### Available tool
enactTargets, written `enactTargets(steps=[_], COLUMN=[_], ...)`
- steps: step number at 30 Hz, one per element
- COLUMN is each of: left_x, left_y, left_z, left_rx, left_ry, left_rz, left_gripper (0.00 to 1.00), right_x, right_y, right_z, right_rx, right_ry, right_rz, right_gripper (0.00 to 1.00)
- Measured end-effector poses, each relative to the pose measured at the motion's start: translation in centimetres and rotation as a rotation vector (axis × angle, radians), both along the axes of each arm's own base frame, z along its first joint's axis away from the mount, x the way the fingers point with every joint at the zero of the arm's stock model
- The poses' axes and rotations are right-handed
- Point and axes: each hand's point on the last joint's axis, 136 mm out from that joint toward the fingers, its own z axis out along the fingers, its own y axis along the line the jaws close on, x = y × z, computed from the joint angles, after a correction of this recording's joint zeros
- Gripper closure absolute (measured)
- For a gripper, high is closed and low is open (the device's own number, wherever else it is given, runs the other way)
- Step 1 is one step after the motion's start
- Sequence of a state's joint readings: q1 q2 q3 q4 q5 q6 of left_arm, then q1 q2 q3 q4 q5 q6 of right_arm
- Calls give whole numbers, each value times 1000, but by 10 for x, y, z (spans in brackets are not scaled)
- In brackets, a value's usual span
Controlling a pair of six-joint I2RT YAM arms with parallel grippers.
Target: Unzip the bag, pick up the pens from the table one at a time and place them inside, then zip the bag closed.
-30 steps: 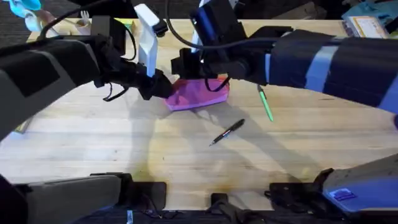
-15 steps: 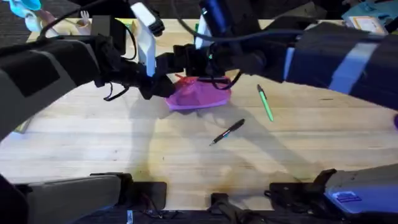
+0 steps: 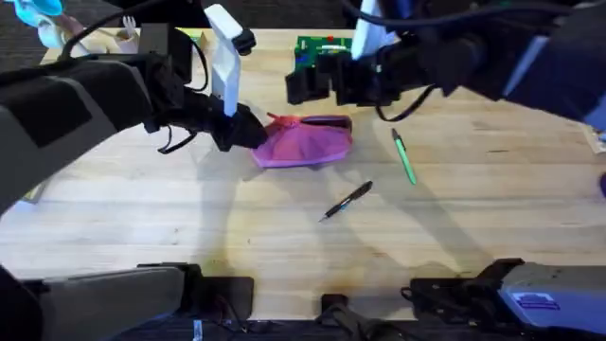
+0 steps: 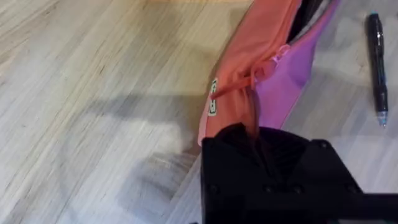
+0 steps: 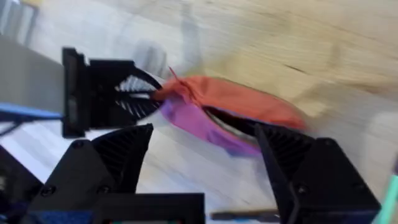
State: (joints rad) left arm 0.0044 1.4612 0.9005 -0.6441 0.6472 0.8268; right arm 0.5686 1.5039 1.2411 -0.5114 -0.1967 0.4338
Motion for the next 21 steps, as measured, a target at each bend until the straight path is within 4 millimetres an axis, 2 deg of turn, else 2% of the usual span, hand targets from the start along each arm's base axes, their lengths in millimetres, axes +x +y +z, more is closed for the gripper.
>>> enactTargets(steps=[6,12,13,18,19,21], left_x=[0,0,0,-2,-2,-2], left_y=[0,0,0,-8,-8,-8], left_z=[0,0,0,4,4,4], left_rx=[0,0,-2,-34,-37,-35], left_ry=[0,0,-3,-1,-2,-1], left_rz=[0,0,-4,-22,-24,-22], left_gripper=[959,952,842,74,26,10], right_x=[-13,-19,-19,-21,-21,-22], right_y=[-20,-24,-24,-25,-26,-26], right_z=[1,8,8,7,6,6], right_rx=[-104,-141,-144,-158,-162,-174], right_ry=[-42,-100,-103,-107,-107,-113], right_rz=[110,186,191,210,216,234], right_gripper=[4,4,4,4,4,4])
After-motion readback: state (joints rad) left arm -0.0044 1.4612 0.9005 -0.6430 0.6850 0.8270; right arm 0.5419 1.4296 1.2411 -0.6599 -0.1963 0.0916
